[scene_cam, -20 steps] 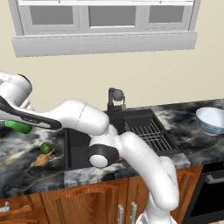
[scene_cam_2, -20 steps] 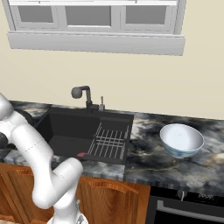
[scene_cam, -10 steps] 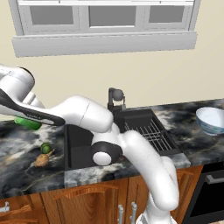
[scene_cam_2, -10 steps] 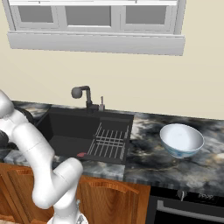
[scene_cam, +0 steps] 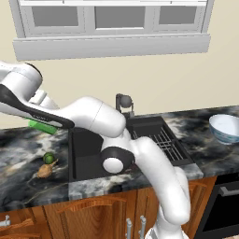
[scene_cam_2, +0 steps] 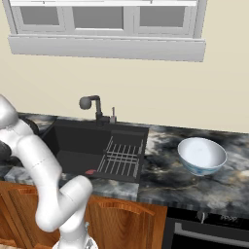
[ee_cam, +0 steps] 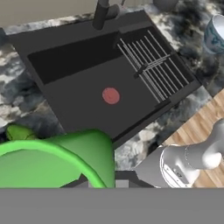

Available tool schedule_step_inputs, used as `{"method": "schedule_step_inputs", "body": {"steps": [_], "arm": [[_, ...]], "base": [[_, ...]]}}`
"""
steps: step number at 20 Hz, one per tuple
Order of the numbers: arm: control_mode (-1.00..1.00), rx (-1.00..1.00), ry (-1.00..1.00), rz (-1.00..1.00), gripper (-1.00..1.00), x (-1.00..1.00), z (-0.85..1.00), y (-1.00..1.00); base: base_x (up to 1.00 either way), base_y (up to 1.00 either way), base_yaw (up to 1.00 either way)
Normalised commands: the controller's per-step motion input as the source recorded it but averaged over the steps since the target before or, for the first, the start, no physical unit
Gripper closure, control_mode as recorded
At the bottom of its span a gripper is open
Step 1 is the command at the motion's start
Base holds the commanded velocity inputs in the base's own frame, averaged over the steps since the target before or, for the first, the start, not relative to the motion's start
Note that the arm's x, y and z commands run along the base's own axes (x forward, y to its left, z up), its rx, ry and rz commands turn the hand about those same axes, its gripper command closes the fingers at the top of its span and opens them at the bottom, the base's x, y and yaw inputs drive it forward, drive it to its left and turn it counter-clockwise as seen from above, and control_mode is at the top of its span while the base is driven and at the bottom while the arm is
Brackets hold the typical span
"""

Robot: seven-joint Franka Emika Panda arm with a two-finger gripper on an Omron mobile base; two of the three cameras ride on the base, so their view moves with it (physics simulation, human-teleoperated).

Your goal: Remove the onion and avocado from the sink. Then move the bowl and cup from the counter to the sink for washing.

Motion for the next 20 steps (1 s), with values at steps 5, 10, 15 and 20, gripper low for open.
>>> {"method": "schedule_step_inputs", "body": {"steps": [5, 10, 15, 20], "arm": [[-1.00, 0.00, -0.01, 0.03, 1.00, -0.22, 0.00, -0.64], [-1.00, 0.00, -0.02, 0.02, 1.00, -0.25, 0.00, -0.65], [-1.00, 0.00, -0.01, 0.01, 1.00, -0.25, 0.00, -0.65], [-1.00, 0.00, 0.00, 0.01, 1.00, -0.23, 0.01, -0.62]], "base": [[0.00, 0.00, 0.00], [0.00, 0.00, 0.00], [0.00, 0.00, 0.00], [0.00, 0.00, 0.00]]}}
